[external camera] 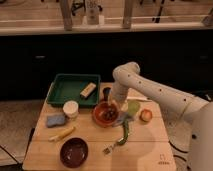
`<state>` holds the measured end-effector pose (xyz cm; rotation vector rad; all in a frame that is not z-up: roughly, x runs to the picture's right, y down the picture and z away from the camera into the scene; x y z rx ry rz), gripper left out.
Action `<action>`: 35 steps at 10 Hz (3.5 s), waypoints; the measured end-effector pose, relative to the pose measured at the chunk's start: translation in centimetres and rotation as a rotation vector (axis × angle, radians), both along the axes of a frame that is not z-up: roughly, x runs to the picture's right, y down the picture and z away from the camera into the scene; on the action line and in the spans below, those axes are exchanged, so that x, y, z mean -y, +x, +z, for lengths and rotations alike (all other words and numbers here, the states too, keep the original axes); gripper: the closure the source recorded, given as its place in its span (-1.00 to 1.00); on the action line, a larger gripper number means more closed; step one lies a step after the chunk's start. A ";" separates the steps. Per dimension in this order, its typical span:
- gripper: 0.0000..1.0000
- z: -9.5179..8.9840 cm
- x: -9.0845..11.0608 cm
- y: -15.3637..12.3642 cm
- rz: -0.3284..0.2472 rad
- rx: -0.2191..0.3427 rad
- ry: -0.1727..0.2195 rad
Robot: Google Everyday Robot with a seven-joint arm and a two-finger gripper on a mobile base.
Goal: Place grapes in red bowl
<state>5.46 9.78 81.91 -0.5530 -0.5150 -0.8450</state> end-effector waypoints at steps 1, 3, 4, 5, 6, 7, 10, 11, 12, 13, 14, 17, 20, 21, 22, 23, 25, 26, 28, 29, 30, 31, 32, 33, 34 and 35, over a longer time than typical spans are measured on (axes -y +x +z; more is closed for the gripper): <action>-0.60 0.1 0.0 -0.3 -0.005 0.003 -0.002; -0.60 0.1 0.0 -0.4 -0.008 0.004 -0.004; -0.60 0.1 0.0 -0.6 -0.009 0.007 -0.004; -0.60 0.0 0.0 -0.6 -0.007 0.015 -0.002; -0.60 0.0 0.0 -0.6 -0.001 0.027 0.005; -0.60 0.0 0.1 -0.7 0.000 0.034 0.007; -0.60 0.0 0.2 -1.1 -0.016 0.058 0.013; -0.60 0.0 0.2 -1.1 -0.016 0.060 0.013; -0.60 0.0 0.2 -1.2 -0.018 0.061 0.013; -0.60 0.0 0.2 -1.2 -0.018 0.061 0.013; -0.60 0.0 0.2 -1.2 -0.017 0.061 0.013; -0.60 0.0 0.2 -1.1 -0.016 0.060 0.013; -0.60 0.0 0.2 -1.1 -0.016 0.060 0.013; -0.60 0.0 0.2 -1.1 -0.016 0.060 0.013; -0.60 0.0 0.2 -1.1 -0.016 0.060 0.013; -0.60 0.0 0.2 -1.1 -0.016 0.060 0.013; -0.60 0.0 0.2 -1.1 -0.016 0.060 0.013; -0.60 0.0 0.2 -1.1 -0.016 0.060 0.013; -0.60 0.0 0.2 -1.1 -0.016 0.060 0.013; -0.60 0.0 0.2 -1.1 -0.016 0.060 0.013; -0.60 0.0 0.1 -1.1 -0.016 0.060 0.012; -0.60 0.0 0.2 -1.1 -0.016 0.060 0.012; -0.60 0.0 0.2 -1.1 -0.016 0.060 0.012; -0.60 0.0 0.2 -1.1 -0.016 0.060 0.012; -0.60 0.0 0.1 -1.1 -0.016 0.060 0.012; -0.60 0.0 0.2 -1.1 -0.016 0.060 0.012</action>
